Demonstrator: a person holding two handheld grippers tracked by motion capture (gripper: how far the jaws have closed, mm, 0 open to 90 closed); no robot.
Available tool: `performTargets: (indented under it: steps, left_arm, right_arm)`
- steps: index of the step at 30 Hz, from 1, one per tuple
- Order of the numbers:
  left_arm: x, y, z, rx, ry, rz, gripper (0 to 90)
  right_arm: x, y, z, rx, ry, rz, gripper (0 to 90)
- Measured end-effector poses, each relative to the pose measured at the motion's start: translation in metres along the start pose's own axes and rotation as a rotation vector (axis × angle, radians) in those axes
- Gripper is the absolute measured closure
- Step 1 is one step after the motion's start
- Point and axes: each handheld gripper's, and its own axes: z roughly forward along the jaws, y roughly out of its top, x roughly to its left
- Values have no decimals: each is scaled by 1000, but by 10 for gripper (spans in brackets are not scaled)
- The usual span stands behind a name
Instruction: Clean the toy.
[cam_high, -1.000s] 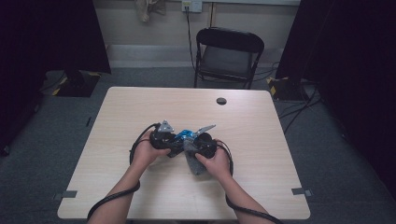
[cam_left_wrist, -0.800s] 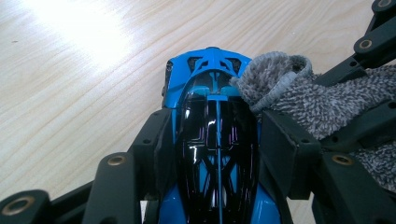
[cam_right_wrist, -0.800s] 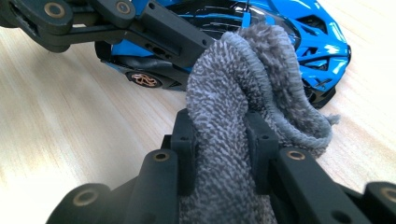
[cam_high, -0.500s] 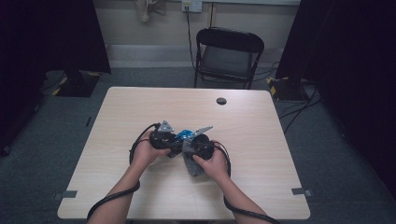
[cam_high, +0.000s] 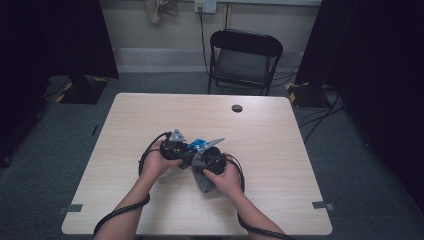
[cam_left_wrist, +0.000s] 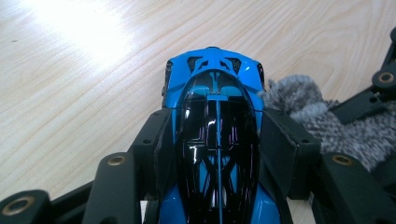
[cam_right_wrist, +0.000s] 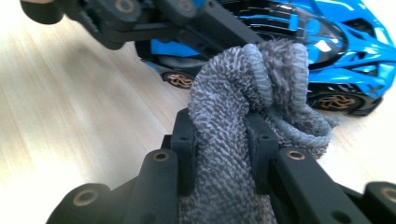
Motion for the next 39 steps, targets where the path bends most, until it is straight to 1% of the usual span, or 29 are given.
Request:
performTargets:
  steps: [11, 13, 15, 16, 17, 19, 21, 25, 29, 31, 35, 39]
  left_arm:
    - [-1, 0, 0, -2, 9, 0, 453]
    - [-1, 1, 1, -1, 11, 0, 453]
    - [-1, 1, 0, -1, 11, 1, 453]
    - [-1, 1, 0, 0, 11, 2, 453]
    - [-1, 0, 0, 0, 11, 3, 453]
    - [-1, 0, 0, -2, 11, -1, 453]
    - [-1, 0, 0, -2, 12, -1, 453]
    - [-1, 1, 0, 0, 12, 1, 453]
    - [-1, -1, 0, -10, 14, 3, 453]
    - [-1, -1, 0, -9, 14, 3, 453]
    - [-1, -1, 0, -9, 14, 1, 453]
    - [-1, -1, 0, -10, 15, 1, 453]
  right_arm:
    - [13, -1, 2, -5, 44, -15, 701]
    - [19, 1, 4, 2, 47, -28, 701]
    - [23, 2, 5, -3, 64, -34, 701]
    - [25, 2, 6, -2, 58, -39, 701]
    - [26, 2, 7, -4, 62, -36, 701]
    - [26, 2, 8, -8, 74, -30, 701]
    - [26, 2, 7, -7, 75, -32, 701]
    - [27, 2, 7, -2, 87, -37, 701]
    - [28, 1, 6, -2, 97, -46, 701]
    - [27, 0, 3, -4, 104, -45, 701]
    - [24, -2, -5, 4, 99, -57, 701]
    - [13, -5, -17, -13, 81, -48, 701]
